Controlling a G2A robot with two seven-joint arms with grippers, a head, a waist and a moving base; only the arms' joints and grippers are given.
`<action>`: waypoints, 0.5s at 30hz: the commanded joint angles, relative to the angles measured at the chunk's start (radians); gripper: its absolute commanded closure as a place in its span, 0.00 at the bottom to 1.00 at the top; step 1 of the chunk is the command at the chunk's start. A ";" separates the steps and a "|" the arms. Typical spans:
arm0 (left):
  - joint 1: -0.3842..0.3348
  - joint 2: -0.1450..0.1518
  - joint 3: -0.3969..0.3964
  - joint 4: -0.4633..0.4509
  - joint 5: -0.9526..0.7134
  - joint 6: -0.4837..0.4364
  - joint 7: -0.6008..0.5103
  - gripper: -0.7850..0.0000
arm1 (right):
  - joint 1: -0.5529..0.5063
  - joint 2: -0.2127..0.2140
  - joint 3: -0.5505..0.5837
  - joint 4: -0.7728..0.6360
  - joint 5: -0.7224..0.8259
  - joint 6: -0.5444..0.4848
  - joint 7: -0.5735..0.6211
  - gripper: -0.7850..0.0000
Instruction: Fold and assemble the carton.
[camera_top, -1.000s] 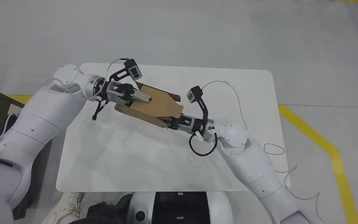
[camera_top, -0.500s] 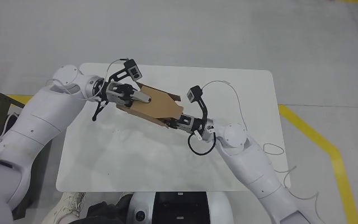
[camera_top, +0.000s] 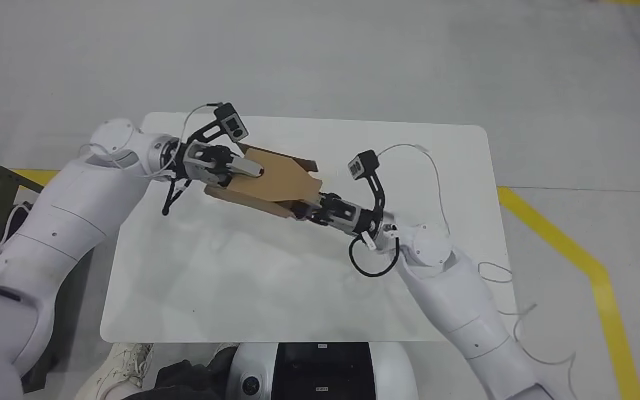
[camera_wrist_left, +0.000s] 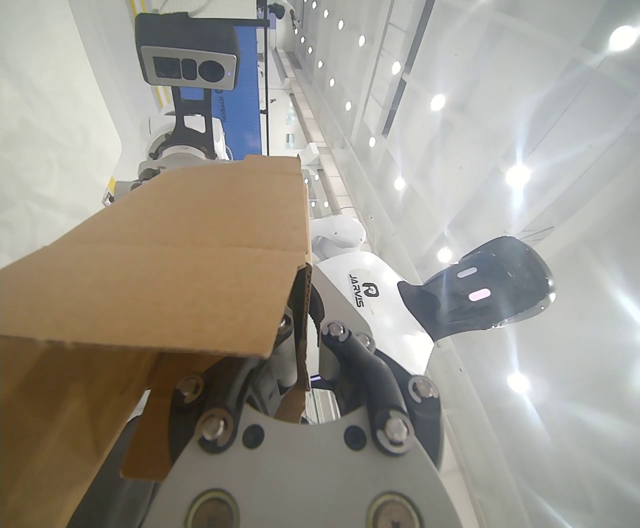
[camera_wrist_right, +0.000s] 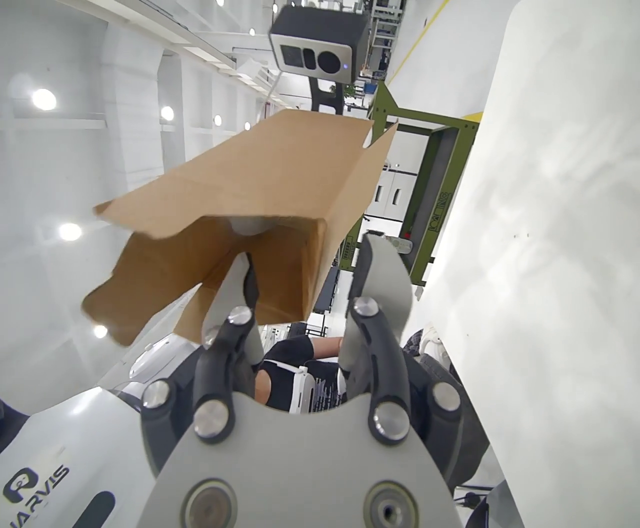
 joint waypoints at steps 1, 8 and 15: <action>0.000 0.000 -0.008 0.019 -0.014 0.001 0.000 1.00 | -0.019 0.006 0.028 -0.009 0.018 -0.027 0.019 0.00; -0.012 -0.011 -0.027 0.094 0.013 -0.027 0.000 1.00 | -0.075 0.022 0.068 -0.065 0.156 -0.072 0.177 0.00; -0.015 -0.041 -0.019 0.103 0.065 -0.045 0.000 1.00 | -0.074 0.018 0.035 -0.098 0.227 -0.135 0.255 0.00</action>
